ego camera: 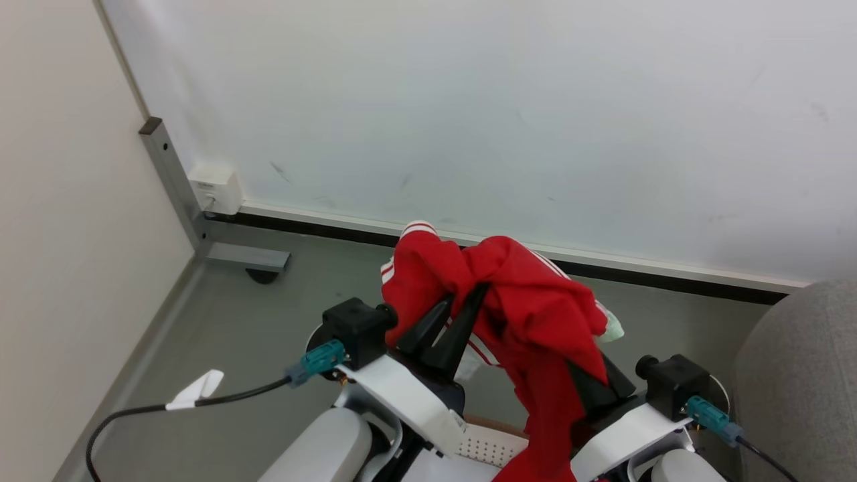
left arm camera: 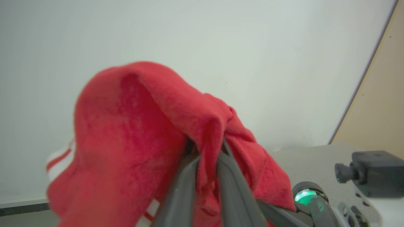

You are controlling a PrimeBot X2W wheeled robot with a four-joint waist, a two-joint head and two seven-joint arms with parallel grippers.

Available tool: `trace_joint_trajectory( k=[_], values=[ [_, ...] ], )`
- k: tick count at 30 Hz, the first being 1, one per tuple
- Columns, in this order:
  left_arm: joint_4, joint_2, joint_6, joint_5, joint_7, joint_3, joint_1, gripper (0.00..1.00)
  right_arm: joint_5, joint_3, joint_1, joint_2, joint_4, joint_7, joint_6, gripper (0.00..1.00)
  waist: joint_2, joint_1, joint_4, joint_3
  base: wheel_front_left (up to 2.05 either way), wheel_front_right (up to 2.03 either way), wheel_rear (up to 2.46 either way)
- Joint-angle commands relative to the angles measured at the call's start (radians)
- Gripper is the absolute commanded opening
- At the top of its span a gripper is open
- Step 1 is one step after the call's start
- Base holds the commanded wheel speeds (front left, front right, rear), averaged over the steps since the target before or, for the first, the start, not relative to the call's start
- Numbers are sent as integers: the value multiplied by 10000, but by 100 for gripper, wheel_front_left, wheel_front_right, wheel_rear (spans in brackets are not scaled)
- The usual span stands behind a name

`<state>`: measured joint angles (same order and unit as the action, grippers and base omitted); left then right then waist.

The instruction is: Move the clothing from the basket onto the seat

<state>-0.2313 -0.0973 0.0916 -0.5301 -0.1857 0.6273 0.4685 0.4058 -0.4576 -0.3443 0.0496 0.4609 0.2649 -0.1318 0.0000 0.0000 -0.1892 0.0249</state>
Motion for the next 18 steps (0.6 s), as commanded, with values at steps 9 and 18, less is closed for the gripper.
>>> trace_joint_trajectory(
  k=[9,18],
  values=[
    [-75,-117,29,-43,-64,355,-447,100,-558,1499,-16,119,-990,-9,21,0,0,0,1061,-180,0,0,0],
    [-3,29,-14,-170,-198,609,-618,100,-1068,2486,70,707,-1832,-8,21,0,0,0,2806,-356,0,0,0]
  ],
)
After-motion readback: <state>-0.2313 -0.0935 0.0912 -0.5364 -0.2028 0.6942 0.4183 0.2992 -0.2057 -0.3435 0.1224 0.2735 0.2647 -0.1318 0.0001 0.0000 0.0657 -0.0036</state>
